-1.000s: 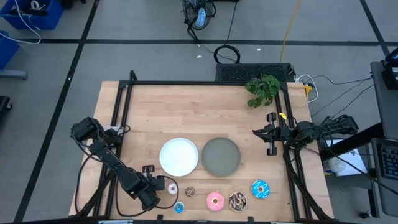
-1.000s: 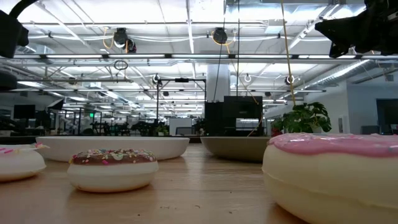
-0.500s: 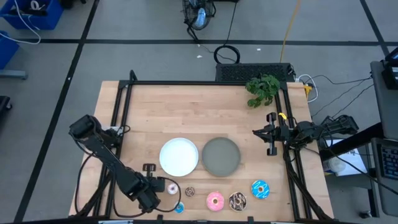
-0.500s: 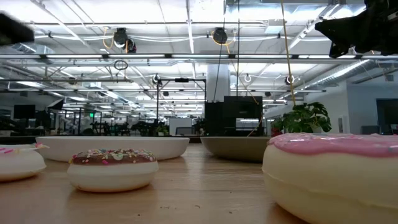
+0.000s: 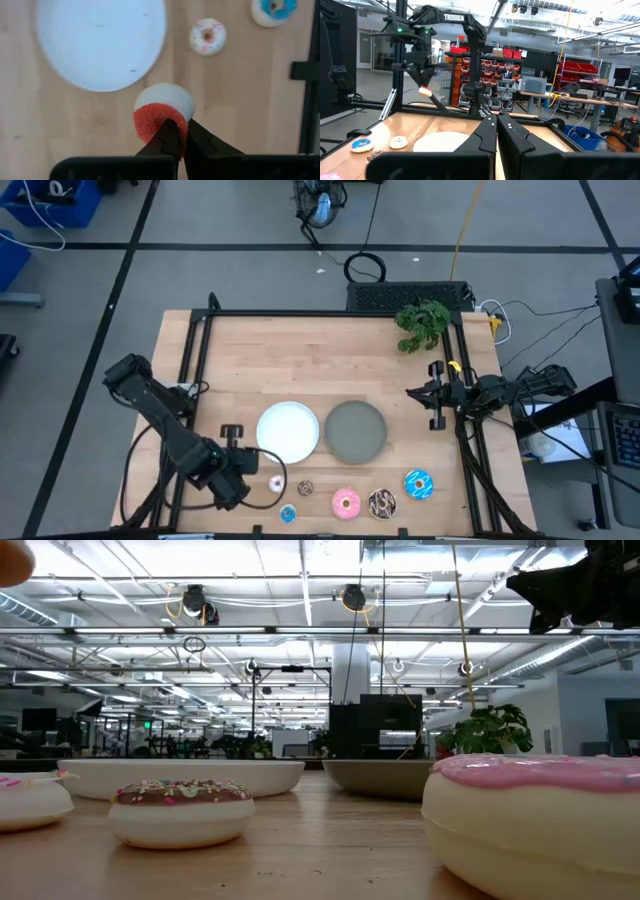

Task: Pick & Place donuts
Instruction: Put the small orange donut on the white plate

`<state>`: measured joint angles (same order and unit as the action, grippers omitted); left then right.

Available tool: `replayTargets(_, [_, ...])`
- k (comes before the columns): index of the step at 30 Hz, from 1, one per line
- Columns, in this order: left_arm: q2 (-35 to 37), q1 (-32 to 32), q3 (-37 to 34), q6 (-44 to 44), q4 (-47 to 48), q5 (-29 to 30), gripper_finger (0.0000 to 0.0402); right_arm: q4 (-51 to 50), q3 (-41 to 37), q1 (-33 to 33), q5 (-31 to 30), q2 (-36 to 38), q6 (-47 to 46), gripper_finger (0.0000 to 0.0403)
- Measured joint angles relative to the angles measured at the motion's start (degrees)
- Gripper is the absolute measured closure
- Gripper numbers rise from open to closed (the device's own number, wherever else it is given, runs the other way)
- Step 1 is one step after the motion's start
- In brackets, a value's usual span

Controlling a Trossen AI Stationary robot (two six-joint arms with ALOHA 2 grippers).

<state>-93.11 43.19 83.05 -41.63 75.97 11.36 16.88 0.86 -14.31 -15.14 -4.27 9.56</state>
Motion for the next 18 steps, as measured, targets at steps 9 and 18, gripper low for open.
replayTargets(9, [4.08,-2.97,0.0,1.65,2.5,3.22,0.0393,0.01,0.0,0.0,0.0,0.01,0.11,0.0399])
replayTargets(18, [4.32,-9.44,0.02,11.32,-1.16,8.14,0.0376,0.02,0.0,0.0,-0.02,0.0,0.11,0.0399])
